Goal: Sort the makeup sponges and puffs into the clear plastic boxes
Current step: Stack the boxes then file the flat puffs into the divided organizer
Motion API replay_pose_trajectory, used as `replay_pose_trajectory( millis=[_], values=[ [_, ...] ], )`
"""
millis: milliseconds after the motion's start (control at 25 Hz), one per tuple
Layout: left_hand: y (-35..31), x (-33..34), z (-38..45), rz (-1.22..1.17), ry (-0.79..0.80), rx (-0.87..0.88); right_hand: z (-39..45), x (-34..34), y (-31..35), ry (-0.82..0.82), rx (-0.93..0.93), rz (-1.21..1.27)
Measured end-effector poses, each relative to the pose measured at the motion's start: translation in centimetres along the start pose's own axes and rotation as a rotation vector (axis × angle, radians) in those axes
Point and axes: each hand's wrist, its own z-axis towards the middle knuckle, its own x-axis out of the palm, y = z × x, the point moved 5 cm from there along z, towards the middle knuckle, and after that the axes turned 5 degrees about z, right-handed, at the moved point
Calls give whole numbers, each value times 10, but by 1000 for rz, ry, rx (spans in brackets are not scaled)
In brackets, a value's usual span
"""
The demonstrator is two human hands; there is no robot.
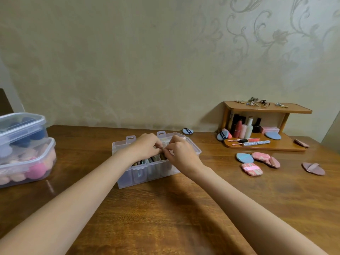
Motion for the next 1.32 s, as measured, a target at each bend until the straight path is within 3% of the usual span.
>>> replay_pose_trajectory(
  millis=[160, 280, 360, 440, 560, 640, 720, 800, 960, 1040, 1200, 1320],
  values=[
    [5, -3, 7, -75, 25, 29, 8, -22, -14, 93, 67, 243],
    [2, -2, 12, -82, 128, 125, 40, -47, -62, -105, 253, 299],
    [2, -2, 16, -66, 142, 160, 62, -40, -106, -140, 405, 205],
    [3, -3, 18, -80, 120, 162, 74, -15, -139, -11, 486, 70],
    [3, -3, 21, -62, 113, 178, 76, 32, -158, 336, 460, -2],
    [1, -2, 23, -31, 124, 194, 81, 42, -166, 447, 512, -88],
    [1, 0, 24, -13, 139, 203, 92, 50, -171, 498, 440, -283],
    [1, 2, 22, 1, 146, 212, 100, 46, -168, 367, 351, -270],
    [-10, 5, 17, 25, 147, 199, 81, -38, -141, -313, 417, 114],
    [-19, 8, 15, 14, 152, 161, 56, -75, -112, -485, 352, 241],
    [-37, 16, 21, 50, 116, 81, -4, -66, -37, -265, 133, 154],
    [-42, 18, 20, 23, 89, 18, -26, -55, -18, -181, 45, -4]
  ],
)
